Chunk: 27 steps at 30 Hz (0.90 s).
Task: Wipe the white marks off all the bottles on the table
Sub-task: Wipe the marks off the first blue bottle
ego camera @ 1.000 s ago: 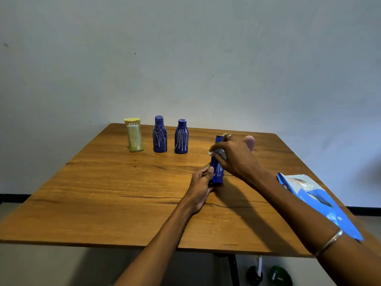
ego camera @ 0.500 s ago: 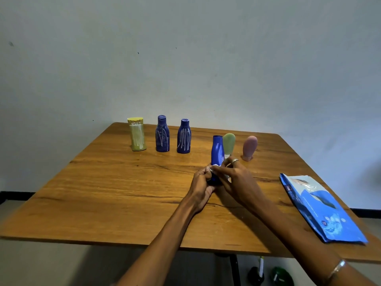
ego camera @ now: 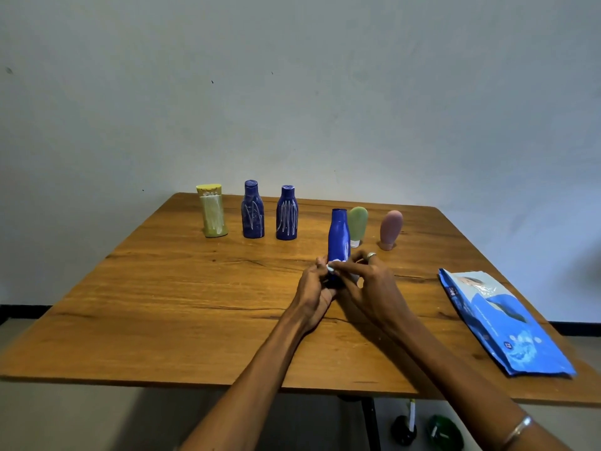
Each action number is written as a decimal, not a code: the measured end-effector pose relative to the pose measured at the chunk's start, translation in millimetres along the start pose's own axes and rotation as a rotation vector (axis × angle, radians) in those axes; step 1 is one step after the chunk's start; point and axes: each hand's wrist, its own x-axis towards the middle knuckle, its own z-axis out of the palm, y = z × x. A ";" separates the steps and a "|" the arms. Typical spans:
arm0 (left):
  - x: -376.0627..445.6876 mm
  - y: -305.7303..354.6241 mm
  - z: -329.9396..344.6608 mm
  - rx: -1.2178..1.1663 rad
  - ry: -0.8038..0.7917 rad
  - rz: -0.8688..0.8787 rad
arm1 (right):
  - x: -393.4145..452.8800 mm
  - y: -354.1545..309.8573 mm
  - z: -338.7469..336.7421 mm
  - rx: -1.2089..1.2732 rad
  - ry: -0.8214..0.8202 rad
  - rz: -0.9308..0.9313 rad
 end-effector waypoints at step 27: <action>8.3 -5.3 -5.8 0.190 0.025 0.031 | -20.3 -4.4 -6.5 0.133 0.068 0.051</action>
